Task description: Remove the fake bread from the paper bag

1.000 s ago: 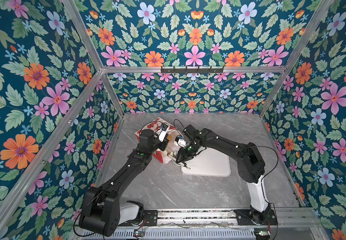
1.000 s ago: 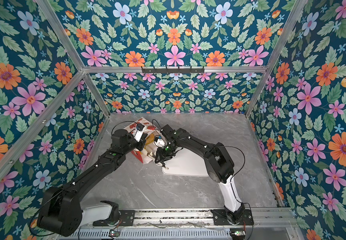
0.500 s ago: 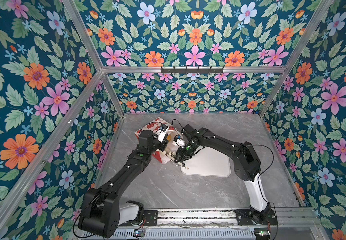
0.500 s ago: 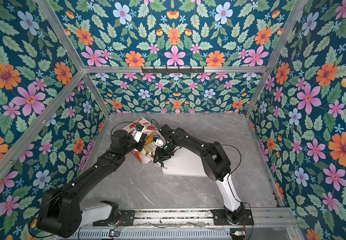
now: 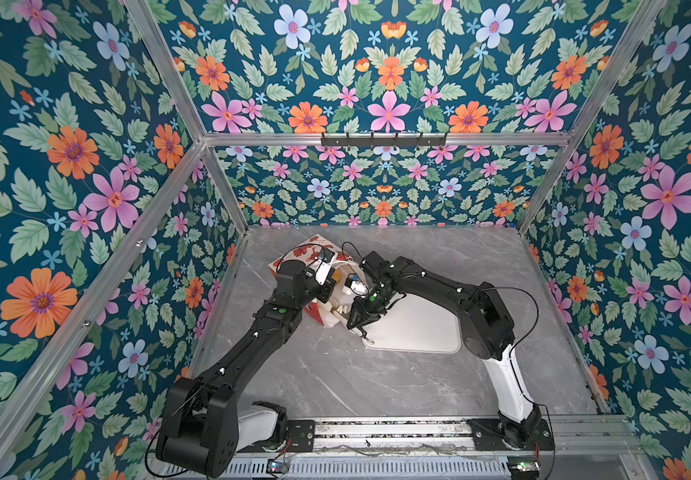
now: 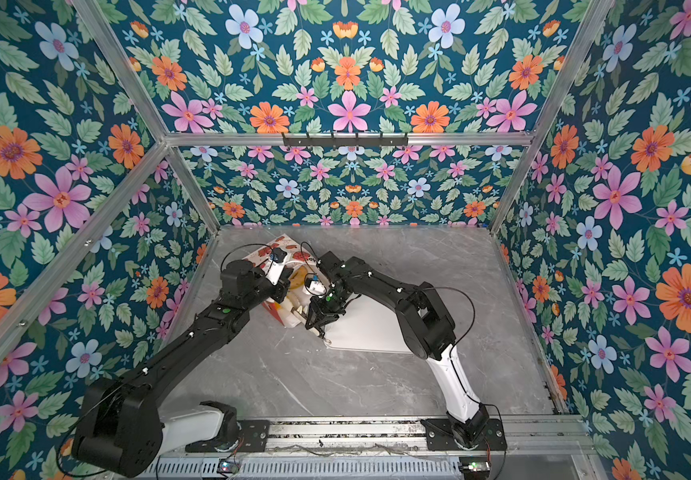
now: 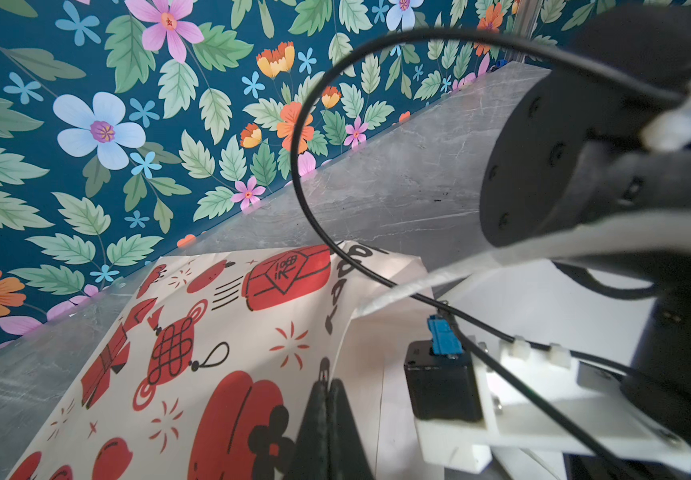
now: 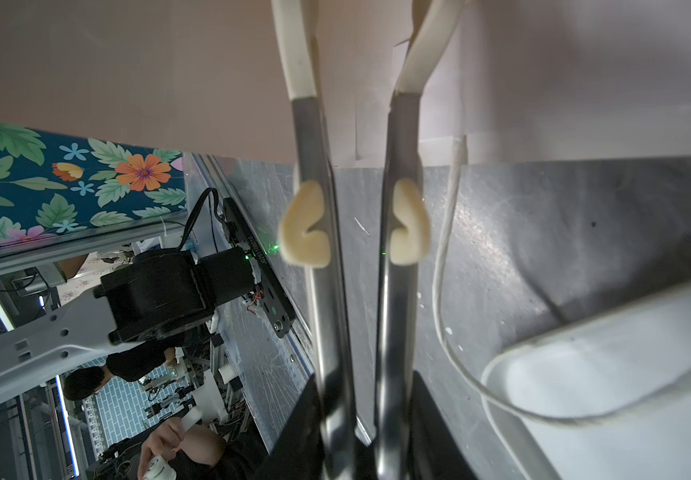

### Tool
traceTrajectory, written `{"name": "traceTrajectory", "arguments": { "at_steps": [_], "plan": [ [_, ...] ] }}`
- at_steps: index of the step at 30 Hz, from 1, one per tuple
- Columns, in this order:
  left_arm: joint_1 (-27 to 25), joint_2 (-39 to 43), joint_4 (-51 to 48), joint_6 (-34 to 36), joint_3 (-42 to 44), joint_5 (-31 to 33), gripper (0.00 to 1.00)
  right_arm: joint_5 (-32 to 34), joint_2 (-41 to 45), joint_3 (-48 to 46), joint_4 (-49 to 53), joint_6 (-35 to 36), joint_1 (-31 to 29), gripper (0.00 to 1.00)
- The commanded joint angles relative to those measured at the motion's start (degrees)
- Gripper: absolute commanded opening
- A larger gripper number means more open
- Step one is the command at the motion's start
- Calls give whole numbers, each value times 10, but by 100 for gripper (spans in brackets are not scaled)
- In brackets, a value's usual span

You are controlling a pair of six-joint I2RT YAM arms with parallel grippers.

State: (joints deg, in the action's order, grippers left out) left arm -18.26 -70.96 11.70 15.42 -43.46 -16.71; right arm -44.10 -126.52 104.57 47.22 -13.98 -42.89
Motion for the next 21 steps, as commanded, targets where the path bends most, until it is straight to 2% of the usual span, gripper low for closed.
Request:
{"name": "traceTrajectory", "arguments": {
  "at_steps": [1,12,21],
  "plan": [
    [0,1,16,3,1,-7,0,4,11,-9,-4,-12,0,16],
    [-1,-3,24,2,7,3,0,31,63,-47,-26,-11,0,2],
    [-1,-3,31,0,10,19,0,46,83,-71,-31,-10,3,0]
  ]
}}
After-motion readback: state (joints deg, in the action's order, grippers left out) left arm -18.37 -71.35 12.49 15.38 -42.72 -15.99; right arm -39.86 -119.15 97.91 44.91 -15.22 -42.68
